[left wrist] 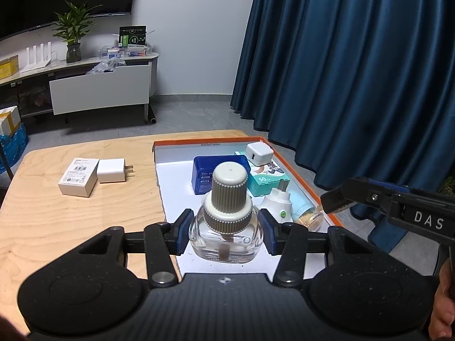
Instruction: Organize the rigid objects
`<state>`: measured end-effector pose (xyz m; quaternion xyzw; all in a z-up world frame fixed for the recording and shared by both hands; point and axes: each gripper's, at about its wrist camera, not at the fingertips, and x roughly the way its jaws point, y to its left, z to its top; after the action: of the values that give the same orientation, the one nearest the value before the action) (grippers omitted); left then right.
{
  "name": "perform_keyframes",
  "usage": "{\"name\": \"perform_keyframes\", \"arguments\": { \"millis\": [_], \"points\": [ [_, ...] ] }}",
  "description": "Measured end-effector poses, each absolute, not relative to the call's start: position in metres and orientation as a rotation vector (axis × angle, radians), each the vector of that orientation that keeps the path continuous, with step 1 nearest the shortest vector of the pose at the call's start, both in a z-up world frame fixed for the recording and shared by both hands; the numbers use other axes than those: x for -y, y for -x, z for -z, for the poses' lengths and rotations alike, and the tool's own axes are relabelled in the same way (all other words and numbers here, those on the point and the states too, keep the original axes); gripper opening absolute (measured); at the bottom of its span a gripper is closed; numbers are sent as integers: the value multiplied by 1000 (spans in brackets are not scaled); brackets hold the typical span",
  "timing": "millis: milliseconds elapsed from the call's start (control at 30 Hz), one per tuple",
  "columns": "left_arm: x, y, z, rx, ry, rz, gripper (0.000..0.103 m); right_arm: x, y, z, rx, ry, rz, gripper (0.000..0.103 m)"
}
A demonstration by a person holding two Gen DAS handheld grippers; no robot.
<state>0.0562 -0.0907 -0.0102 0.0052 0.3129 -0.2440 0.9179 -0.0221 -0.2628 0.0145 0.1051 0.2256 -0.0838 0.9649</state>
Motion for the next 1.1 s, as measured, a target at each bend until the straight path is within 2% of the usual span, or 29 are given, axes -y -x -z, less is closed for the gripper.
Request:
{"name": "perform_keyframes", "arguments": {
  "millis": [1100],
  "points": [
    [117, -91, 7, -636, -27, 517, 50, 287, -27, -24, -453, -224, 155, 43]
  ]
}}
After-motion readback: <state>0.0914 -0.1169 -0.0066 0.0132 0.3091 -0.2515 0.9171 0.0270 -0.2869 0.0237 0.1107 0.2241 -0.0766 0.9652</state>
